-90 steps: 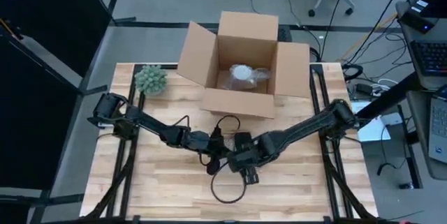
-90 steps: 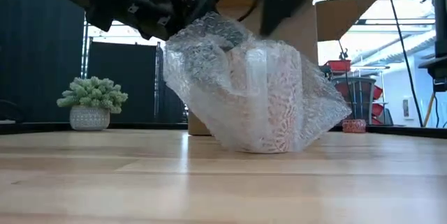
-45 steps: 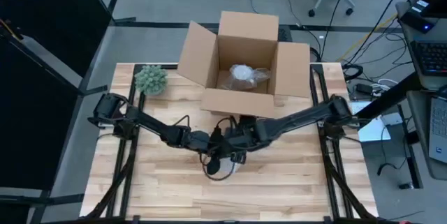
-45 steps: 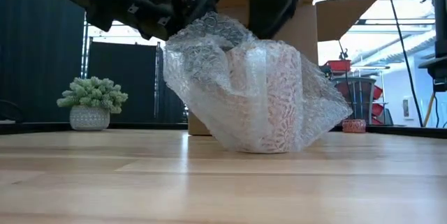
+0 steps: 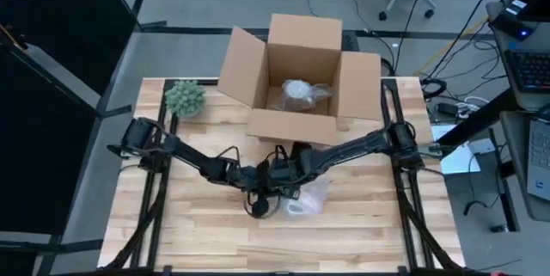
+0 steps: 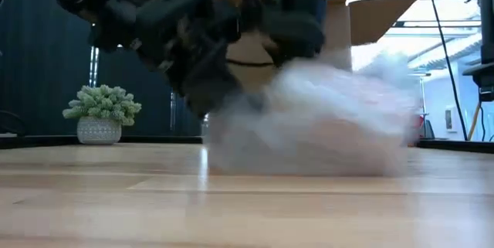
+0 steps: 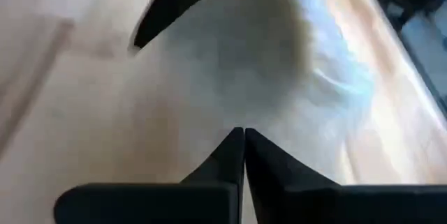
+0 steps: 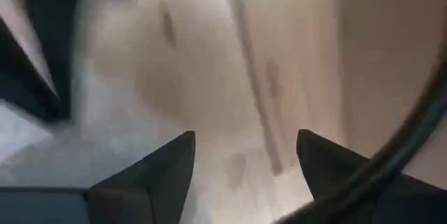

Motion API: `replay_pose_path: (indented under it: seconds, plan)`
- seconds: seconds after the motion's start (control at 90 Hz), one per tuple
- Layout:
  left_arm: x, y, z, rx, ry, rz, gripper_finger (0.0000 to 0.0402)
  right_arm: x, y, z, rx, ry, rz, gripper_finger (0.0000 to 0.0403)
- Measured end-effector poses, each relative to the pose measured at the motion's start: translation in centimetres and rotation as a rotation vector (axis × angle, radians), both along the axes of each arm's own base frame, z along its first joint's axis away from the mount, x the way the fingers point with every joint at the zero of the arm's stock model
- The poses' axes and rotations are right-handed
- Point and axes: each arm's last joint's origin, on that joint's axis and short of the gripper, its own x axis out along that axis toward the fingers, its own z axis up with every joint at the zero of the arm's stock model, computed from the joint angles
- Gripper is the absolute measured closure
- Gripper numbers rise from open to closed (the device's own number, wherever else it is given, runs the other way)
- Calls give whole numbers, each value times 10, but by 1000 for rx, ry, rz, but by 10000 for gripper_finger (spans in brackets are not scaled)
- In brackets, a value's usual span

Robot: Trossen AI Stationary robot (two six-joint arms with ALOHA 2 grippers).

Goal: Wrap mug
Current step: Wrap the orange mug with bubble wrap

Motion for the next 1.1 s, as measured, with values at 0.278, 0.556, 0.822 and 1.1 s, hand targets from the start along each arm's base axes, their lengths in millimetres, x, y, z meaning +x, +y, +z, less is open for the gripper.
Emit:
replay_pose_path:
  seconds: [0.278, 0.556, 0.822, 1.1]
  plan:
    - [3, 2, 5, -1, -30, 18, 402, -3, 4, 15, 3, -18, 22, 168]
    - [3, 3, 8, -4, -40, 23, 402, -50, 38, 95, 76, -122, 41, 168]
    - [13, 5, 24, -21, -136, 32, 402, -112, 102, 75, 128, -120, -90, 168]
    - [43, 2, 0, 59, -94, 2, 402, -132, 129, 1, 130, -298, -132, 168]
